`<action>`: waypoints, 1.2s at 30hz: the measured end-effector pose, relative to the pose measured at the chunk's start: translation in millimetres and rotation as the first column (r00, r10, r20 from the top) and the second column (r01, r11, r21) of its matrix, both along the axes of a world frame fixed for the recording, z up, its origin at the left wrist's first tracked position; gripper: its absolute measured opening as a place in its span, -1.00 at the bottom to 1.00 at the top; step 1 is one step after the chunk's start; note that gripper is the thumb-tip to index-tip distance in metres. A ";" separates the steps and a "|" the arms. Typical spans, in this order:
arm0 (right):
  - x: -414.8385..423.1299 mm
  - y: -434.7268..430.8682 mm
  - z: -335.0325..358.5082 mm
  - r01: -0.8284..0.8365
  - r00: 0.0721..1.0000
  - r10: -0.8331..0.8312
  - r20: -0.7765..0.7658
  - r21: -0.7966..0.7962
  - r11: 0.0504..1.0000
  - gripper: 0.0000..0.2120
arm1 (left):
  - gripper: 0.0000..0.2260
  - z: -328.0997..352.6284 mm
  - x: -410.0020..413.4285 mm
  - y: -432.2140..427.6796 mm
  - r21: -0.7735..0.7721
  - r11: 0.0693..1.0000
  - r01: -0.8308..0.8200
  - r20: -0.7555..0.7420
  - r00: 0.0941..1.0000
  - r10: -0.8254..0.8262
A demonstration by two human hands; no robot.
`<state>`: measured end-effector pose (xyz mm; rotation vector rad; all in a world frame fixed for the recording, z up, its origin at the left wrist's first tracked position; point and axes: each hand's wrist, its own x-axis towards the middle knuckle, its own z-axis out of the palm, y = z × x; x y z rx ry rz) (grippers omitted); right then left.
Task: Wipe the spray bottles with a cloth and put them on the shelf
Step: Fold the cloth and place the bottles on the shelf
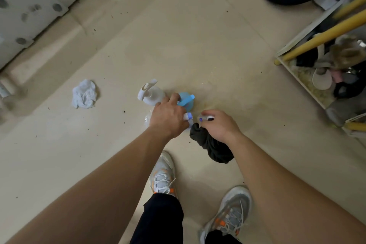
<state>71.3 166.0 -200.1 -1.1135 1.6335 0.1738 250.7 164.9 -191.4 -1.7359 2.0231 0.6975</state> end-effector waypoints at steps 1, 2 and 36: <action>0.5 -2.5 1.1 0.000 1.000 0.000 0.001 0.000 1.000 -0.60 | -0.66 -0.4 -1.7 0.6 -0.011 1.000 0.002 0.023 1.000 -0.001; 0.5 -4.1 3.3 -0.003 1.000 0.003 0.000 0.002 1.000 -0.60 | -0.66 0.5 -3.9 2.2 -0.010 1.000 -0.010 0.044 0.999 0.010; -287.4 -56.5 686.8 0.570 0.810 -0.580 0.091 -0.359 0.739 -0.52 | -0.74 722.1 -244.2 -168.3 -0.208 0.914 0.348 -0.321 0.859 -0.400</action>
